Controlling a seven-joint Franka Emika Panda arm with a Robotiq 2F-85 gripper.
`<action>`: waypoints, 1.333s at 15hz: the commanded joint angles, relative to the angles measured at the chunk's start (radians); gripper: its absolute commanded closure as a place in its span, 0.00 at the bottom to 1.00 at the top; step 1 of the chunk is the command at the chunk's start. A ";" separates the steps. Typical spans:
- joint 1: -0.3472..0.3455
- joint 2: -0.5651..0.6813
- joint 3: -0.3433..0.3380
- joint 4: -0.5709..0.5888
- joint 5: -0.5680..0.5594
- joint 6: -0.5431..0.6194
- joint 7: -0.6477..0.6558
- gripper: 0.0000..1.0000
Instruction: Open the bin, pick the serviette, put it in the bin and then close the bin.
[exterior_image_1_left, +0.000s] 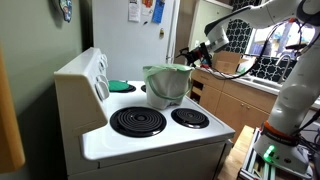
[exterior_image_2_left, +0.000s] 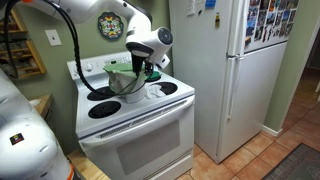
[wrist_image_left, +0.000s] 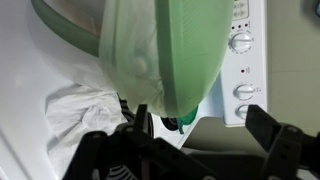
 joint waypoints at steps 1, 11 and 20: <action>-0.006 0.004 0.001 0.003 0.047 -0.025 0.005 0.00; -0.005 0.022 0.006 0.007 0.093 -0.045 -0.015 0.00; -0.009 0.015 0.002 0.013 0.157 -0.067 -0.046 0.00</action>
